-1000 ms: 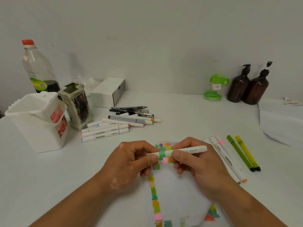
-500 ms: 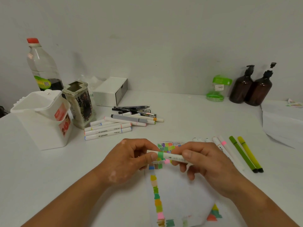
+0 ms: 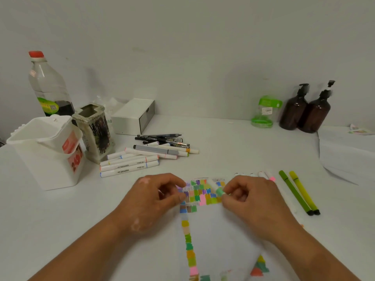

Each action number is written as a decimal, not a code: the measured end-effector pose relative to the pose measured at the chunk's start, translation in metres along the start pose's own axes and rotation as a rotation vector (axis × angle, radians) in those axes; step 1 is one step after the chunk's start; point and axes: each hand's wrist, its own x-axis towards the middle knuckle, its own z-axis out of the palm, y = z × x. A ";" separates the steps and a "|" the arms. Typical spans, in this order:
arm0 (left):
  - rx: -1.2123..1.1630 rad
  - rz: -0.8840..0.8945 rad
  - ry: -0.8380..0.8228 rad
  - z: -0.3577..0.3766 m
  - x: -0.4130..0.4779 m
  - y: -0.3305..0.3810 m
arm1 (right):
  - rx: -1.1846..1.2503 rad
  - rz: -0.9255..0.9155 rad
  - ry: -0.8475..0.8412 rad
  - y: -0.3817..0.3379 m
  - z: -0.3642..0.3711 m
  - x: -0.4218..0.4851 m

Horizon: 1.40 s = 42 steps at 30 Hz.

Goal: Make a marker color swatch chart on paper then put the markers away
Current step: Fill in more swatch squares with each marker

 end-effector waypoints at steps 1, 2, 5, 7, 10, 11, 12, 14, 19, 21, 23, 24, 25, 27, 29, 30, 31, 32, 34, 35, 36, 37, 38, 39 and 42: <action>0.074 -0.006 0.071 -0.004 0.002 -0.004 | -0.045 0.041 0.056 0.005 -0.005 0.003; 0.155 -0.012 0.140 -0.008 0.004 -0.009 | -0.096 0.084 0.099 0.011 -0.008 0.005; 0.356 -0.031 0.318 -0.022 0.012 -0.025 | -0.233 0.178 0.151 0.028 -0.014 0.011; 0.466 -0.064 0.407 -0.034 0.016 -0.037 | -0.293 0.197 0.156 0.032 -0.011 0.013; 0.574 -0.155 0.481 -0.046 0.019 -0.052 | -0.367 0.209 0.170 0.032 -0.006 0.013; 0.594 -0.190 0.485 -0.047 0.019 -0.055 | -0.375 0.213 0.164 0.031 -0.005 0.012; 0.615 -0.220 0.478 -0.047 0.019 -0.056 | -0.377 0.215 0.155 0.030 -0.005 0.012; 0.653 -0.261 0.460 -0.045 0.018 -0.057 | -0.359 0.218 0.149 0.028 -0.005 0.009; 0.714 -0.370 0.468 -0.044 0.017 -0.059 | -0.296 0.199 0.197 0.018 -0.003 0.003; 0.714 -0.406 0.456 -0.042 0.017 -0.059 | -0.280 0.206 0.185 0.015 -0.003 0.002; 0.715 -0.412 0.439 -0.040 0.017 -0.059 | -0.278 0.205 0.167 0.014 -0.003 0.002; 0.712 -0.419 0.429 -0.039 0.017 -0.058 | -0.274 0.202 0.164 0.014 -0.004 0.001; 0.716 -0.429 0.419 -0.039 0.018 -0.057 | -0.269 0.198 0.164 0.013 -0.004 0.001; 0.748 -0.437 0.400 -0.038 0.019 -0.057 | -0.269 0.193 0.160 0.013 -0.005 0.001; 0.747 -0.420 0.408 -0.037 0.019 -0.058 | -0.268 0.189 0.153 0.013 -0.005 0.002; 0.732 -0.405 0.429 -0.037 0.019 -0.058 | -0.263 0.189 0.149 0.012 -0.005 0.002; 0.719 -0.389 0.456 -0.037 0.019 -0.058 | -0.257 0.191 0.145 0.012 -0.005 0.002; 0.714 -0.380 0.477 -0.037 0.019 -0.058 | -0.252 0.195 0.139 0.012 -0.005 0.002; 0.705 -0.387 0.485 -0.037 0.019 -0.058 | -0.254 0.199 0.127 0.012 -0.004 0.002; 0.704 -0.397 0.474 -0.036 0.019 -0.058 | -0.255 0.197 0.123 0.012 -0.004 0.002; 0.706 -0.406 0.457 -0.036 0.019 -0.058 | -0.254 0.193 0.119 0.012 -0.004 0.002; 0.713 -0.415 0.438 -0.036 0.020 -0.058 | -0.252 0.188 0.115 0.011 -0.004 0.002; 0.719 -0.421 0.420 -0.036 0.020 -0.058 | -0.252 0.186 0.110 0.011 -0.004 0.001; 0.722 -0.425 0.406 -0.037 0.020 -0.058 | -0.251 0.185 0.107 0.010 -0.004 0.001; 0.715 -0.420 0.370 -0.038 0.019 -0.057 | -0.245 0.188 0.106 0.009 -0.004 0.001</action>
